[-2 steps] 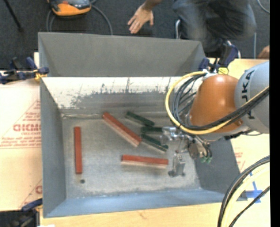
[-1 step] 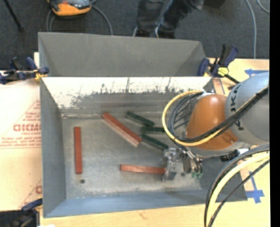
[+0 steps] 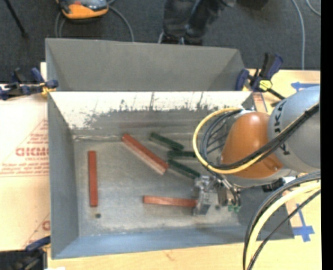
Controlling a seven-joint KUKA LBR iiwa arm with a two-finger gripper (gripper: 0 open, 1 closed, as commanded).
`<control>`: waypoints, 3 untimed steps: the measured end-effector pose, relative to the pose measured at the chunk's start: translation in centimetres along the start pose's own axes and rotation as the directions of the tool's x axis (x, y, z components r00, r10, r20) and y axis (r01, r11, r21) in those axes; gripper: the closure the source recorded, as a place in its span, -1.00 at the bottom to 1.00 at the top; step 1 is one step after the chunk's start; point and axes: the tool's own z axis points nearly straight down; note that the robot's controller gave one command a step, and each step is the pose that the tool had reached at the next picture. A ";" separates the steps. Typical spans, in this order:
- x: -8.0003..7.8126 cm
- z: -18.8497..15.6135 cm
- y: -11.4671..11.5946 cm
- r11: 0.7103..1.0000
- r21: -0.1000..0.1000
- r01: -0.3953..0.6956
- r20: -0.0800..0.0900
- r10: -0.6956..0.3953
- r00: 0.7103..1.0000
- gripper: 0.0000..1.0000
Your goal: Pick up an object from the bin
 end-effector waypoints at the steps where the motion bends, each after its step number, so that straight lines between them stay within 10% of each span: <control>1: -1.0 -10.0 -1.7 1.000 0.000 -0.016 0.000 0.016 1.000 1.00; 3: -1.0 -10.0 -1.8 1.000 0.000 -0.014 0.000 0.014 1.000 1.00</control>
Offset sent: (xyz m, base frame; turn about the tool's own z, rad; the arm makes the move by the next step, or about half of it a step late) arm 0.0000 0.0000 0.0000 0.0000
